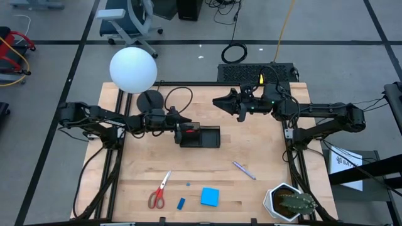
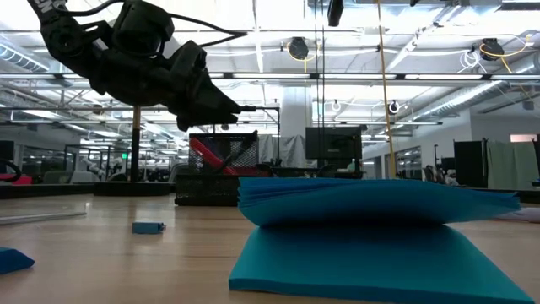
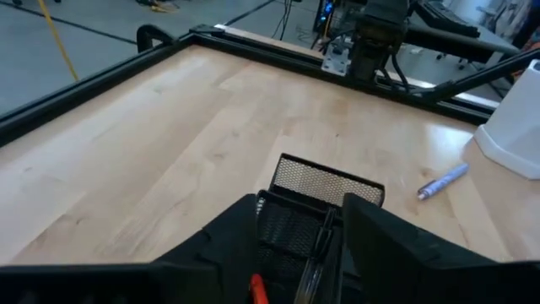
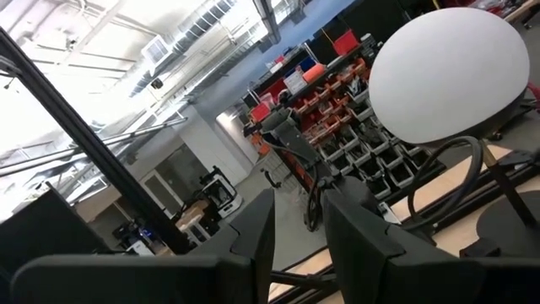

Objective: Pick and place office supplies into organizer
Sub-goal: Put the purple pen into the desk organizer

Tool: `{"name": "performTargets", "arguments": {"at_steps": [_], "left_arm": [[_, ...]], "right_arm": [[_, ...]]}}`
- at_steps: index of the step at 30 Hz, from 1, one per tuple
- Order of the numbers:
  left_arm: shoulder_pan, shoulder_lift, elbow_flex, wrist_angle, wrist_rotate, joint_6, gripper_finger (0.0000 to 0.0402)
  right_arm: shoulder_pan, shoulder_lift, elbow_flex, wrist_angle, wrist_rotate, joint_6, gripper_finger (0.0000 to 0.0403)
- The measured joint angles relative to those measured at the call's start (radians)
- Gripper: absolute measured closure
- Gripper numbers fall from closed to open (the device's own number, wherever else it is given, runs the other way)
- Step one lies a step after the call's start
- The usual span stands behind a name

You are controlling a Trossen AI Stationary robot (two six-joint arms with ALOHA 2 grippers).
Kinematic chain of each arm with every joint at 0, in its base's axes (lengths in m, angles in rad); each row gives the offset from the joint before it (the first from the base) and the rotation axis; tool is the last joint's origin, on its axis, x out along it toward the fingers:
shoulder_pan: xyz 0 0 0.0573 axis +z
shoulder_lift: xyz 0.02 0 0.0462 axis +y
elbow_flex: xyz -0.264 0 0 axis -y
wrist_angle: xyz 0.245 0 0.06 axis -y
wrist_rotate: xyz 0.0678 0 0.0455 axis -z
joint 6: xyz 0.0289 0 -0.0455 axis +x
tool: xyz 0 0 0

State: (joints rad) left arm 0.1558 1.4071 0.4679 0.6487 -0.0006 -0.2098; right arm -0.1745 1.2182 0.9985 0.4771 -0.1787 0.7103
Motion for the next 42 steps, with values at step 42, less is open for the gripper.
{"name": "performTargets", "arguments": {"at_steps": [42], "left_arm": [[-0.049, -0.044, 0.609, -0.324, 0.139, 0.015, 0.0206]], "right_arm": [[0.261, -0.055, 0.388, -1.020, 0.077, -0.165, 0.0310]]}}
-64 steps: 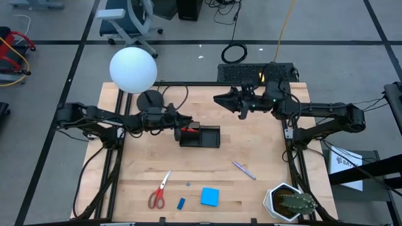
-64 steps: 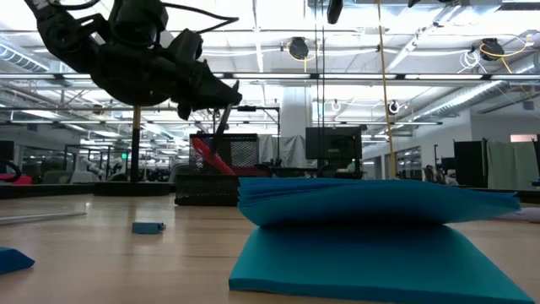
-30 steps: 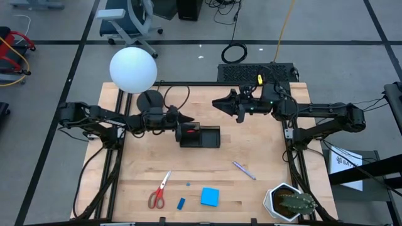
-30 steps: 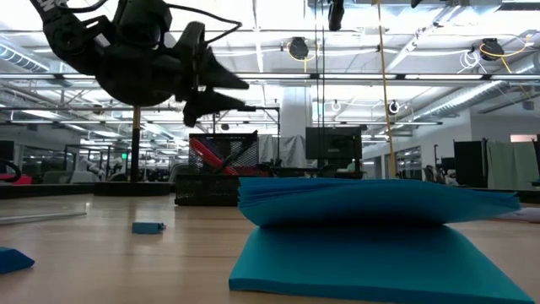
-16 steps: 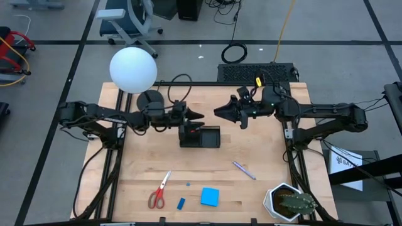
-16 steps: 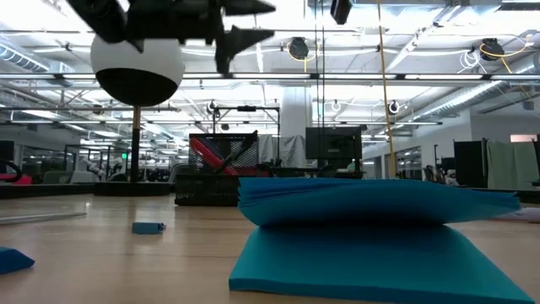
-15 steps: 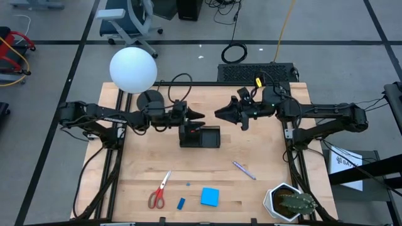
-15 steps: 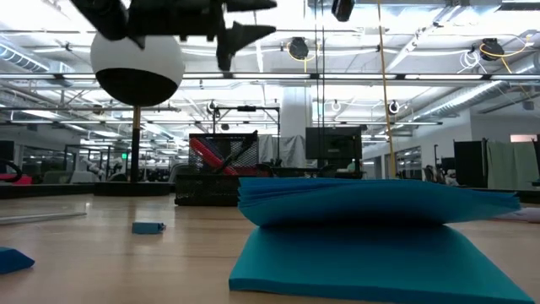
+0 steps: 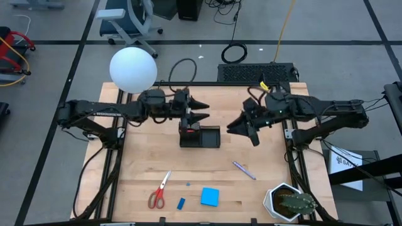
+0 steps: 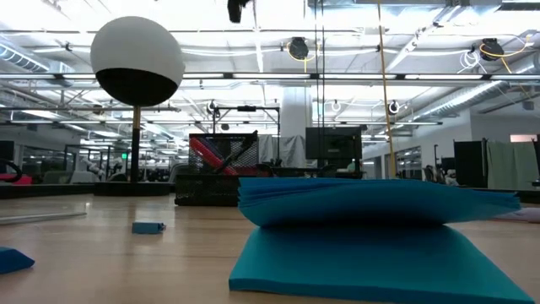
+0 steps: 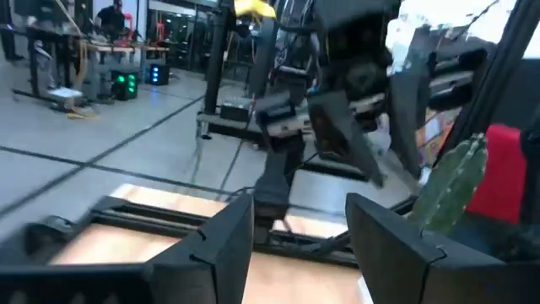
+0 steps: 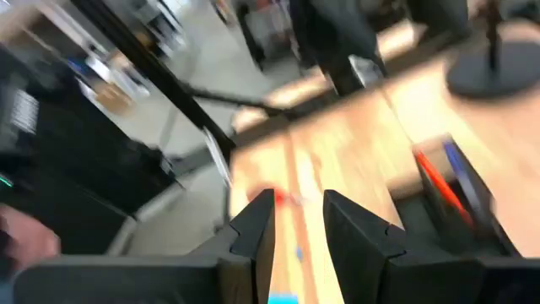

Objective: Pick and place office supplies into organizer
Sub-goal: Put the purple pen into the desk organizer

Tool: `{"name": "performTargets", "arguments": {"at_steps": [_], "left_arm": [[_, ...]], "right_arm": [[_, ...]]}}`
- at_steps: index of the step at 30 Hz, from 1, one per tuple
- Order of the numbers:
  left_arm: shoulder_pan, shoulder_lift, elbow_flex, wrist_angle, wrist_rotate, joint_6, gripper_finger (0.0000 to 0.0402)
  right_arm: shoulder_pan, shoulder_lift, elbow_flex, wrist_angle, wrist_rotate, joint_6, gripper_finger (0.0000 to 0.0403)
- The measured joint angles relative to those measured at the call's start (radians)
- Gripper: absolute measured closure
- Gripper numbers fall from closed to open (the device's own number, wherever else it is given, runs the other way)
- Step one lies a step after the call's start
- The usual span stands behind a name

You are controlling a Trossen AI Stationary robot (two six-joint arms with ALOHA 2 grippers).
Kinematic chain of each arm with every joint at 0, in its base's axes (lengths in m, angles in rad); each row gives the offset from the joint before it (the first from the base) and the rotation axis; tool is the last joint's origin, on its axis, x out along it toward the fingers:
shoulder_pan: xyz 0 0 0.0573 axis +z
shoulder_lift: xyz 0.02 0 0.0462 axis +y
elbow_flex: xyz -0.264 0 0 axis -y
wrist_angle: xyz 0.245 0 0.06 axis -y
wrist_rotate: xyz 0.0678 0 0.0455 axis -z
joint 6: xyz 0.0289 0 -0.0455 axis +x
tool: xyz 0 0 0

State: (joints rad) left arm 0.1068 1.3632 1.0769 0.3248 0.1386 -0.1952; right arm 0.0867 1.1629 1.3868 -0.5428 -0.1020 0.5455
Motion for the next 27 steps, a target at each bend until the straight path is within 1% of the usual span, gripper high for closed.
{"name": "performTargets", "arguments": {"at_steps": [4, 6, 8, 10, 12, 16, 19, 20, 23, 27], "left_arm": [[0.008, -0.036, 0.073, -0.082, -0.053, 0.063, 0.0205], [0.016, -0.062, 0.100, -0.145, -0.084, 0.072, 0.0204], [0.023, -0.071, 0.132, -0.156, -0.112, 0.087, 0.0204], [0.034, -0.093, 0.140, -0.217, -0.126, 0.099, 0.0206], [0.041, -0.100, 0.146, -0.225, -0.140, 0.114, 0.0209], [0.061, -0.122, 0.145, -0.304, -0.149, 0.127, 0.0210], [0.071, -0.122, 0.144, -0.361, -0.151, 0.109, 0.0205], [0.073, -0.122, 0.144, -0.372, -0.150, 0.106, 0.0203], [0.075, -0.124, 0.144, -0.385, -0.150, 0.096, 0.0202], [0.075, -0.123, 0.144, -0.384, -0.150, 0.096, 0.0208]], "right_arm": [[0.063, 0.000, 0.016, -0.140, 0.054, 0.048, 0.0310], [0.093, 0.004, 0.016, -0.208, 0.054, 0.079, 0.0310], [0.116, 0.018, 0.016, -0.272, 0.055, 0.113, 0.0310], [0.147, 0.037, 0.016, -0.352, 0.054, 0.143, 0.0310], [0.175, 0.060, 0.015, -0.423, 0.053, 0.169, 0.0310], [0.217, 0.123, 0.015, -0.545, 0.050, 0.216, 0.0310], [0.243, 0.176, 0.015, -0.580, 0.060, 0.226, 0.0310], [0.252, 0.195, 0.015, -0.594, 0.077, 0.239, 0.0310], [0.273, 0.250, 0.014, -0.619, 0.129, 0.265, 0.0310], [0.297, 0.321, 0.014, -0.610, 0.157, 0.271, 0.0310]]}}
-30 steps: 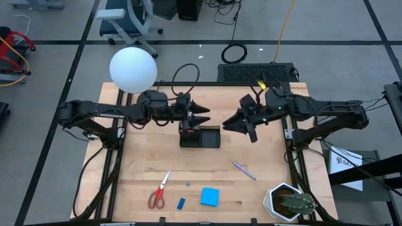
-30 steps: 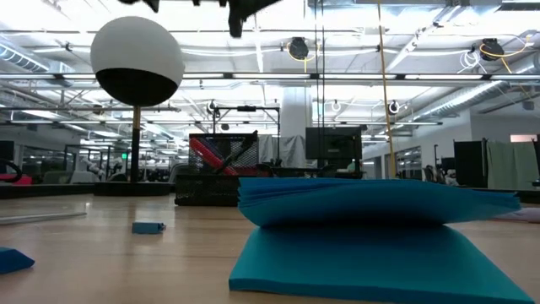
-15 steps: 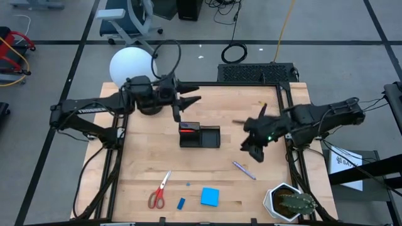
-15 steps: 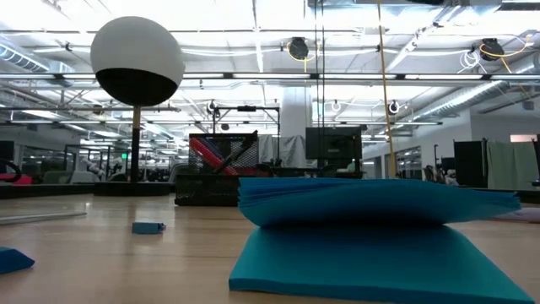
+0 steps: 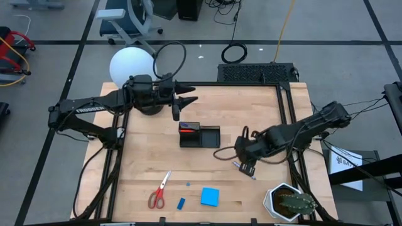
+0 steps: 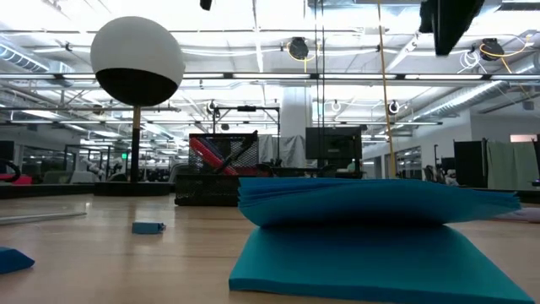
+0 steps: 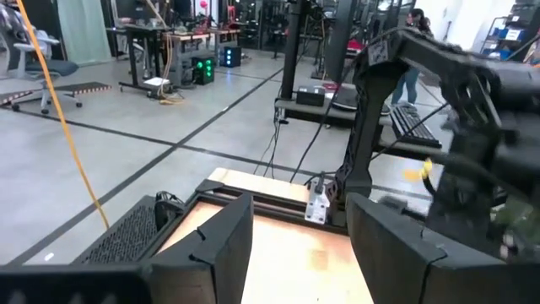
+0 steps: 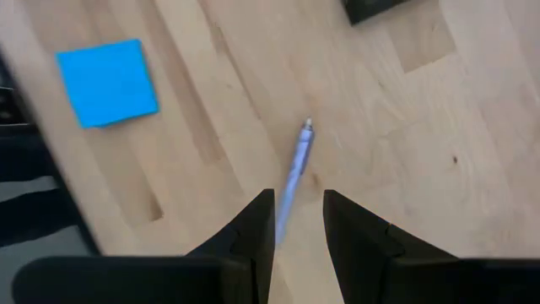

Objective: Pick and place office supplies into organizer
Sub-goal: Put the purple pen into the desk organizer

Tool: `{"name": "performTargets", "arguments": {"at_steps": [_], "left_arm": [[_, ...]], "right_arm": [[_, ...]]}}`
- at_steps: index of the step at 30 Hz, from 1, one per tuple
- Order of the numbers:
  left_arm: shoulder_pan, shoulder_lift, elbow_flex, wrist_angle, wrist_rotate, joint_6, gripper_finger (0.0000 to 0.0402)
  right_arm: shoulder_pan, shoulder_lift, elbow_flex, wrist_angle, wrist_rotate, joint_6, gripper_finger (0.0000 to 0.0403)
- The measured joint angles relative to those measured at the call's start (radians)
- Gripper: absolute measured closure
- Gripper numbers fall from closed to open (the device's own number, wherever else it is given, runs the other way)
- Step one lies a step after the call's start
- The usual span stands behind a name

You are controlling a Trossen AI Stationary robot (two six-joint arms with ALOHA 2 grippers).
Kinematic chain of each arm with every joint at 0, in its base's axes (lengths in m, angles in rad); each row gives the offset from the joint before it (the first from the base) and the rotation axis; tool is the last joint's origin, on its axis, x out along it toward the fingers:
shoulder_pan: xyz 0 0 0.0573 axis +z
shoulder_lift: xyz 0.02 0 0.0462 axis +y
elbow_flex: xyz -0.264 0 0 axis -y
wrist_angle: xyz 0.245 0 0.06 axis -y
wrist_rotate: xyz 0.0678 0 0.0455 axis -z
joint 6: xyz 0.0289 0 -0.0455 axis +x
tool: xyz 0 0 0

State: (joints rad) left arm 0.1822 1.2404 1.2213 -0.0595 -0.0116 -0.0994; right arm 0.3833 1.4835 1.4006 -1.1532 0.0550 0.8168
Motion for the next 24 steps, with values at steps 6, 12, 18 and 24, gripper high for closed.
{"name": "performTargets", "arguments": {"at_steps": [6, 12, 18, 24], "left_arm": [[0.000, 0.000, 0.000, 0.001, 0.011, -0.014, 0.0207], [0.000, 0.000, 0.000, -0.007, 0.011, -0.014, 0.0202], [0.000, 0.000, 0.000, -0.006, 0.011, -0.014, 0.0212], [0.000, 0.000, 0.000, -0.006, 0.010, 0.002, 0.0215]], "right_arm": [[0.052, 0.068, -0.042, 0.076, 0.068, 0.049, 0.0310], [0.085, 0.042, -0.252, 0.311, -0.005, 0.210, 0.0310], [0.112, -0.043, -0.446, 0.569, -0.033, 0.313, 0.0310], [0.111, -0.106, -0.531, 0.572, -0.030, 0.339, 0.0310]]}}
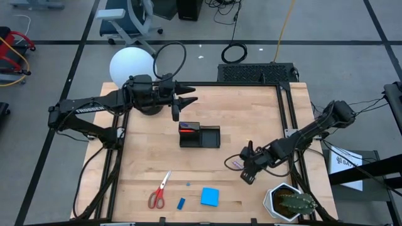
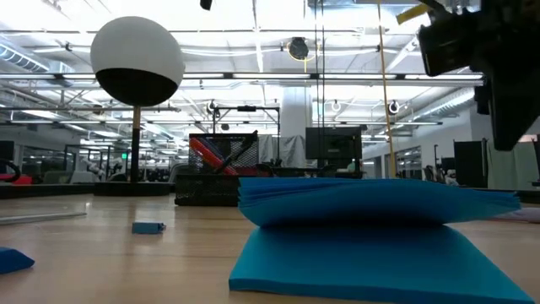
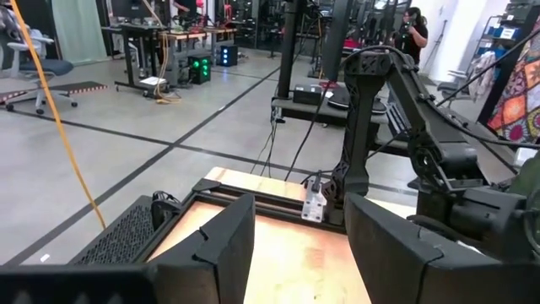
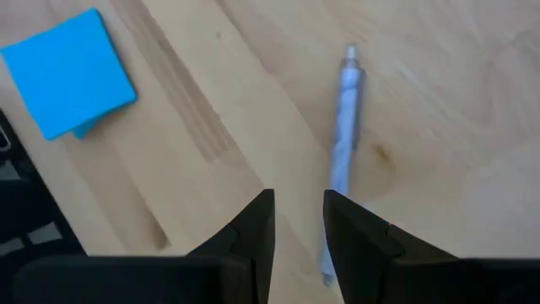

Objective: Pick and place office supplies into organizer
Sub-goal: Put the purple pen into the desk organizer

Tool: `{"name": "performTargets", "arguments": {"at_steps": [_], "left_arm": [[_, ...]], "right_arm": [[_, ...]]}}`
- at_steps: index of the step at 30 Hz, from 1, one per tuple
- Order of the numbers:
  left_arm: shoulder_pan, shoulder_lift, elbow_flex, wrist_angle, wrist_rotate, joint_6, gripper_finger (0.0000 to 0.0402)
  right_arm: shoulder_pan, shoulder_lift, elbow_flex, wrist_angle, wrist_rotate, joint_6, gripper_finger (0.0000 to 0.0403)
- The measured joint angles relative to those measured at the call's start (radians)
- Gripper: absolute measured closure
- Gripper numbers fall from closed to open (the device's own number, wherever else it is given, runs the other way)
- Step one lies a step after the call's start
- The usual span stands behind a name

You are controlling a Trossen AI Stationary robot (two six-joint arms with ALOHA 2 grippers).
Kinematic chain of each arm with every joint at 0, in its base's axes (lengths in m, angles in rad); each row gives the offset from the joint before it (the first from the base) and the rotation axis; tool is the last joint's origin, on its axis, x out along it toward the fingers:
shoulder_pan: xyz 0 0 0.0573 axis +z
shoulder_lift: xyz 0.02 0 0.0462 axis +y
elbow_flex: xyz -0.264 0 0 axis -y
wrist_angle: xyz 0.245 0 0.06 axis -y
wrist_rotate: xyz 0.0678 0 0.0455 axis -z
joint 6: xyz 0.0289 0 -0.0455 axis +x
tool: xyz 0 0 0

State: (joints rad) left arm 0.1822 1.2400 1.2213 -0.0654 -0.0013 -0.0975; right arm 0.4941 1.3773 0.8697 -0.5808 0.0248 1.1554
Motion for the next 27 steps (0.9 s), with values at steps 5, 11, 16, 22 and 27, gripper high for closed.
{"name": "performTargets", "arguments": {"at_steps": [5, 11, 16, 22, 27], "left_arm": [[0.000, 0.000, 0.000, 0.000, -0.001, 0.015, 0.0215], [0.000, 0.000, 0.000, -0.012, -0.008, 0.040, 0.0215], [0.000, 0.000, 0.000, -0.013, -0.008, 0.037, 0.0215], [0.000, 0.000, 0.000, -0.014, -0.026, 0.036, 0.0215], [0.000, 0.000, 0.000, -0.014, -0.027, 0.032, 0.0215]], "right_arm": [[-0.007, 0.006, -0.047, 0.005, -0.026, 0.010, 0.0310], [-0.009, 0.009, -0.067, 0.020, -0.052, 0.052, 0.0310], [-0.009, 0.012, -0.067, 0.033, -0.052, 0.054, 0.0310], [-0.001, 0.051, -0.067, 0.039, -0.081, 0.033, 0.0310], [-0.001, 0.125, -0.068, 0.075, -0.128, 0.010, 0.0310]]}}
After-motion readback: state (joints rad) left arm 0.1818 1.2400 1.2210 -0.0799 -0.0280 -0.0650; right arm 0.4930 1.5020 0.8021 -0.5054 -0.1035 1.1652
